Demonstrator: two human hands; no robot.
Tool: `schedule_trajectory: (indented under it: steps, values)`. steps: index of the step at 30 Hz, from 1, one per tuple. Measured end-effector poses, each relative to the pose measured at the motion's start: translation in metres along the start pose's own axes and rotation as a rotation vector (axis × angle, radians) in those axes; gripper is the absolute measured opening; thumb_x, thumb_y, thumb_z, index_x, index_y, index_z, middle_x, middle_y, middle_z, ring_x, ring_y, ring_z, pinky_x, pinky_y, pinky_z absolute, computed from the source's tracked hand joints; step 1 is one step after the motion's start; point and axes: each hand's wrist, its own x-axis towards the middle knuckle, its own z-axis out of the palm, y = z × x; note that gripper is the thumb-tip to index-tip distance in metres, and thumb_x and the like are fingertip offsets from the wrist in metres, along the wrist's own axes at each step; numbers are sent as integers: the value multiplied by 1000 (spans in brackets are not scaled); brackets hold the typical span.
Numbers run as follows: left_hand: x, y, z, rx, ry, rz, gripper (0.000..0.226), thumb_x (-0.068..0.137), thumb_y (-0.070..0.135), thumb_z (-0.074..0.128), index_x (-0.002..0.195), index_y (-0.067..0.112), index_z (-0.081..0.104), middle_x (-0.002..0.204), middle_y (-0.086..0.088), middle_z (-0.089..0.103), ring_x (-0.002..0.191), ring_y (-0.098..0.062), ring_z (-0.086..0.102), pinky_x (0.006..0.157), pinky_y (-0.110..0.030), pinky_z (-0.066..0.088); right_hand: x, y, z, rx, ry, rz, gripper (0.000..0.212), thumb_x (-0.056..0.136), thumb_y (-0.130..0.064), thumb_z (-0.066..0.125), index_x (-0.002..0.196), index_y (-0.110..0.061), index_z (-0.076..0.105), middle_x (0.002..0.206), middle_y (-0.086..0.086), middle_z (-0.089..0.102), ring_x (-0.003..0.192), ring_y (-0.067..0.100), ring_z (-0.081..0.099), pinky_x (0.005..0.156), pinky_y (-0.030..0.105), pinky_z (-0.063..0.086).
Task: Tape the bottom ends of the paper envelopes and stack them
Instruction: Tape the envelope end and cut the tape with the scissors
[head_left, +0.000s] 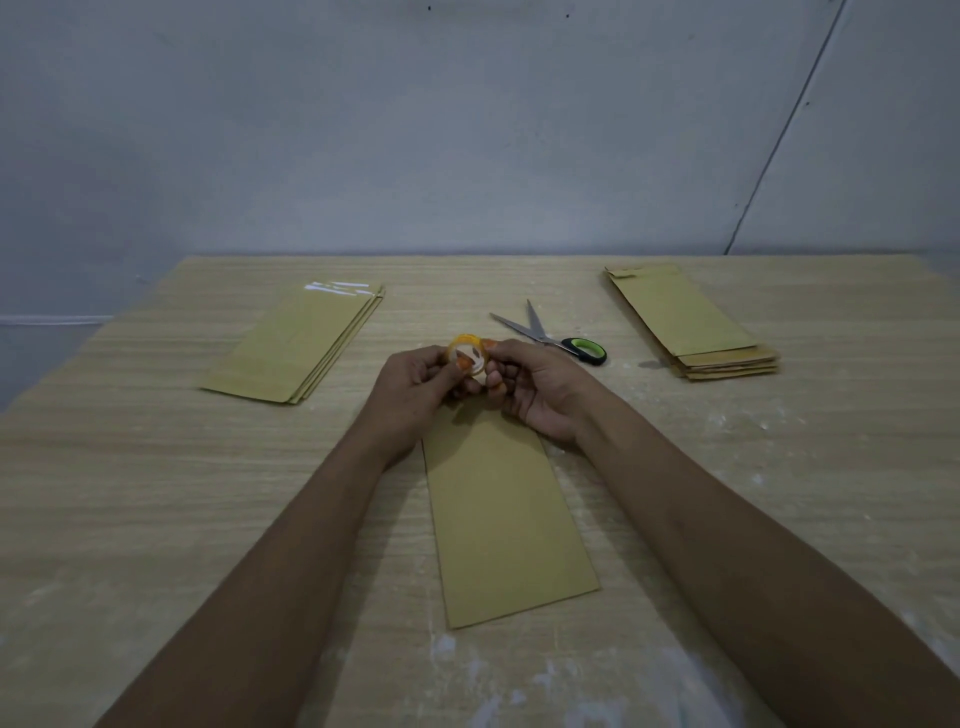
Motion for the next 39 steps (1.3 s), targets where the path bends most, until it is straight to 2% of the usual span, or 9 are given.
schedule_trajectory:
  steps: [5,12,19,24,28,32,36,39]
  values:
    - [-2,1,0,21,-15,24,14,98,9,58,100,7,72,82,-8,73,78,-14,67,79,-23,53,2,1,0,-4,16,11,17,95,-8,56,80,-2,62,54,4,60,41,8,55,41,15,46]
    - [-3,3,2,30,-18,26,15,97,8,59,103,3,71,86,-8,74,80,-13,68,81,-23,55,5,3,0,-32,50,-12,16,93,-9,60,77,-5,60,54,2,56,40,8,53,39,15,43]
    - [0,6,2,5,20,-24,21,97,20,58,89,8,72,75,-3,73,71,-10,66,71,-17,51,7,4,-6,65,-46,-20,18,97,-10,53,84,-3,63,60,4,62,48,8,58,46,15,49]
    - [0,8,4,-55,33,-61,23,97,23,61,89,7,75,81,-9,76,79,-17,69,80,-25,54,6,2,-8,89,-125,47,27,98,-7,47,83,-5,69,63,2,65,52,6,62,47,14,50]
    - [2,5,3,-36,54,-57,24,99,21,59,93,4,75,78,-10,75,77,-16,69,78,-26,54,6,3,-10,144,-130,53,41,98,-5,46,71,-6,77,64,3,68,52,5,64,48,13,50]
    - [2,3,1,-27,37,-53,25,100,21,58,96,1,74,80,-11,75,80,-17,70,78,-23,54,2,3,-8,198,-136,63,20,85,-4,55,78,-3,74,66,5,68,52,6,63,46,14,50]
    - [-1,5,2,-37,-7,-23,30,98,20,59,102,-7,71,86,-13,75,82,-15,71,79,-20,54,1,1,-7,165,-103,62,19,98,-6,49,87,-3,64,60,3,65,49,4,62,44,14,49]
    - [-1,4,1,-35,-41,-24,31,98,19,59,105,-9,70,95,-20,75,90,-20,71,88,-26,56,0,0,-6,112,-81,62,17,99,-10,49,88,-5,61,57,1,62,46,4,59,44,14,48]
